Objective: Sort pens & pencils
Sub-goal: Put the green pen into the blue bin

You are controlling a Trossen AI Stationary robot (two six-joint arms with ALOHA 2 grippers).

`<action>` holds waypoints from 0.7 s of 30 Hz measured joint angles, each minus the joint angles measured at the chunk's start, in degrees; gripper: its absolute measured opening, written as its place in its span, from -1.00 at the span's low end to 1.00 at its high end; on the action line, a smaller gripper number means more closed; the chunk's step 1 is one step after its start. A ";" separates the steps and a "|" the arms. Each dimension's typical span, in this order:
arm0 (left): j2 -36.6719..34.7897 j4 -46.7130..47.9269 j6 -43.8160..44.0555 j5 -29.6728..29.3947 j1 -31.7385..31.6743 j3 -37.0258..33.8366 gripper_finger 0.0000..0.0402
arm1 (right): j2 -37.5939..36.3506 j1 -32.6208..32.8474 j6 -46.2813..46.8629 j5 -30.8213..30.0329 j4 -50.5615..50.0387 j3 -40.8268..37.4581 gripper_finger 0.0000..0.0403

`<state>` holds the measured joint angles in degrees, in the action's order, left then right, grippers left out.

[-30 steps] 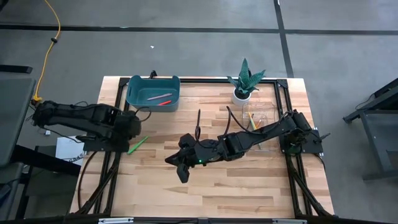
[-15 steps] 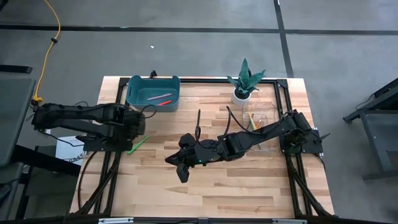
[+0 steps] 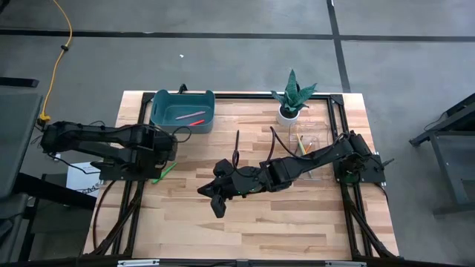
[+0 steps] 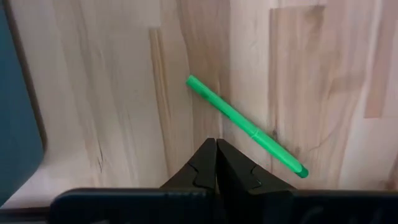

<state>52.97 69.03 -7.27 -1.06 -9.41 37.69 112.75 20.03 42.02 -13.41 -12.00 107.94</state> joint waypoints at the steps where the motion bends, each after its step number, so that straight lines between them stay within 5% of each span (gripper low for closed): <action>1: 0.86 -0.11 0.02 -0.07 -0.02 0.00 -1.00 | 0.00 0.00 0.00 -0.02 -0.10 0.00 -1.00; 21: 9.92 -5.56 6.80 -2.13 -0.02 -1.01 -1.00 | 0.00 0.63 0.00 0.02 -2.55 0.00 -1.00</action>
<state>62.89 63.47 -0.46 -3.19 -9.43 36.69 112.75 20.67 42.02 -13.39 -14.55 107.94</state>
